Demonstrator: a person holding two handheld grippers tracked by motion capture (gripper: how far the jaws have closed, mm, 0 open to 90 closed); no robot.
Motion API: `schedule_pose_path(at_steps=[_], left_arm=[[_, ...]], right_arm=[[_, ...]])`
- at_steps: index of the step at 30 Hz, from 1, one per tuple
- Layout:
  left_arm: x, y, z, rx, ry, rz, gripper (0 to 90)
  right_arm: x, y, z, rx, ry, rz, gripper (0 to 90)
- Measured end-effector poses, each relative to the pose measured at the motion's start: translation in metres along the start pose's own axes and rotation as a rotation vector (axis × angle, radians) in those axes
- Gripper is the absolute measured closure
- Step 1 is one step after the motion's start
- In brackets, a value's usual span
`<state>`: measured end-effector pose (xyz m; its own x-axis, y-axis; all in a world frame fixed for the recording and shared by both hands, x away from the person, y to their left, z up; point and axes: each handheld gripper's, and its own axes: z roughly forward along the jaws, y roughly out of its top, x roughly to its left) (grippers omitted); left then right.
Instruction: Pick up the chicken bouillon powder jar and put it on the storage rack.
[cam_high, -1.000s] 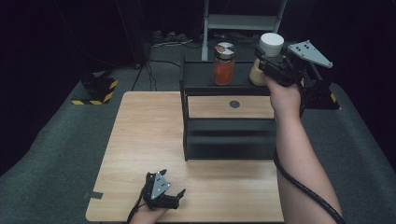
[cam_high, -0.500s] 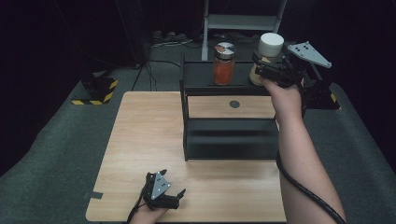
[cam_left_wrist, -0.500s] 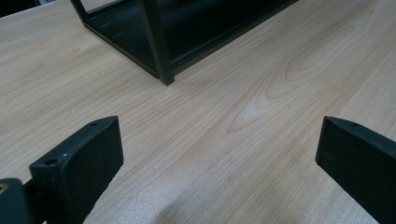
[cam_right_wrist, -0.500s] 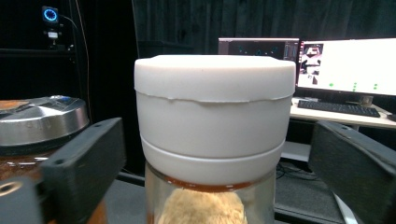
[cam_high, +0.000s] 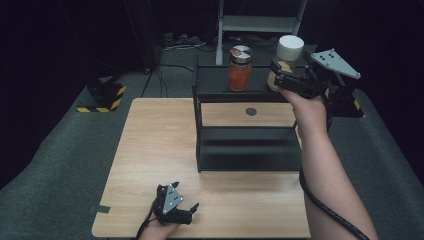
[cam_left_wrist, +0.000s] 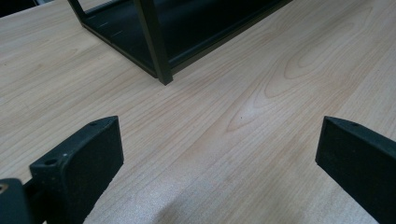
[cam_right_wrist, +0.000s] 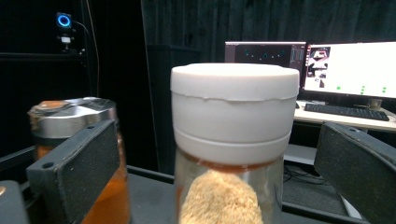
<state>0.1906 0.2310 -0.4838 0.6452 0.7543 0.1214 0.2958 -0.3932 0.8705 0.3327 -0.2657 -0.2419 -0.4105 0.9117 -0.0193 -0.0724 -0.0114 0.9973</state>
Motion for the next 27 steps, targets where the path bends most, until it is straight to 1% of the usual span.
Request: schedule_pose_path(at_steps=[4, 5, 7, 9, 10, 11, 16, 17, 18, 19, 20, 23, 24, 26, 27], left_arm=[[-0.001, 0.001, 0.0, 0.003, 0.0, 0.003, 1.0], [0.0, 0.001, 0.0, 0.003, -0.001, 0.003, 1.0], [0.0, 0.001, 0.001, 0.004, -0.001, 0.002, 1.0], [0.0, 0.001, 0.001, 0.005, -0.001, 0.001, 1.0], [0.0, 0.001, 0.001, 0.005, -0.001, 0.002, 1.0], [0.0, 0.001, 0.001, 0.006, -0.001, 0.003, 1.0], [-0.001, 0.001, 0.001, 0.007, 0.0, 0.005, 1.0], [-0.001, 0.001, 0.001, 0.007, 0.0, 0.005, 1.1], [-0.001, 0.001, 0.001, 0.007, 0.0, 0.004, 1.0], [-0.001, 0.001, 0.001, 0.007, 0.0, 0.004, 1.0], [-0.001, 0.001, 0.001, 0.006, 0.0, 0.004, 1.0], [-0.001, 0.001, 0.001, 0.007, 0.0, 0.005, 1.0], [-0.001, 0.001, 0.001, 0.006, 0.001, 0.006, 1.0], [-0.001, 0.001, 0.001, 0.006, 0.001, 0.008, 1.1], [-0.001, 0.001, 0.001, 0.006, 0.001, 0.008, 1.0]], right_arm=[[0.001, -0.002, -0.009, 0.0, 0.005, -0.001, 0.0], [0.001, -0.002, -0.009, 0.0, 0.005, -0.001, 0.0], [0.002, -0.003, -0.015, 0.001, 0.007, -0.005, 0.0], [0.002, -0.004, -0.017, -0.001, 0.009, -0.003, 0.0], [0.002, -0.005, -0.022, -0.005, 0.014, -0.002, 0.0], [0.002, -0.005, -0.022, -0.005, 0.014, -0.002, 0.0], [0.004, -0.008, -0.036, -0.007, 0.026, -0.011, 0.0], [0.004, -0.008, -0.036, -0.007, 0.026, -0.011, 0.0], [0.005, -0.009, -0.041, -0.011, 0.033, -0.011, 0.0], [0.005, -0.009, -0.041, -0.011, 0.033, -0.011, 0.0], [0.006, -0.009, -0.046, -0.013, 0.039, -0.02, 0.0], [0.006, -0.01, -0.051, -0.019, 0.046, -0.028, 0.0], [0.007, -0.011, -0.056, -0.023, 0.05, -0.032, 0.0], [0.007, -0.013, -0.062, -0.029, 0.057, -0.027, 0.0], [0.007, -0.013, -0.062, -0.029, 0.057, -0.027, 0.0]])
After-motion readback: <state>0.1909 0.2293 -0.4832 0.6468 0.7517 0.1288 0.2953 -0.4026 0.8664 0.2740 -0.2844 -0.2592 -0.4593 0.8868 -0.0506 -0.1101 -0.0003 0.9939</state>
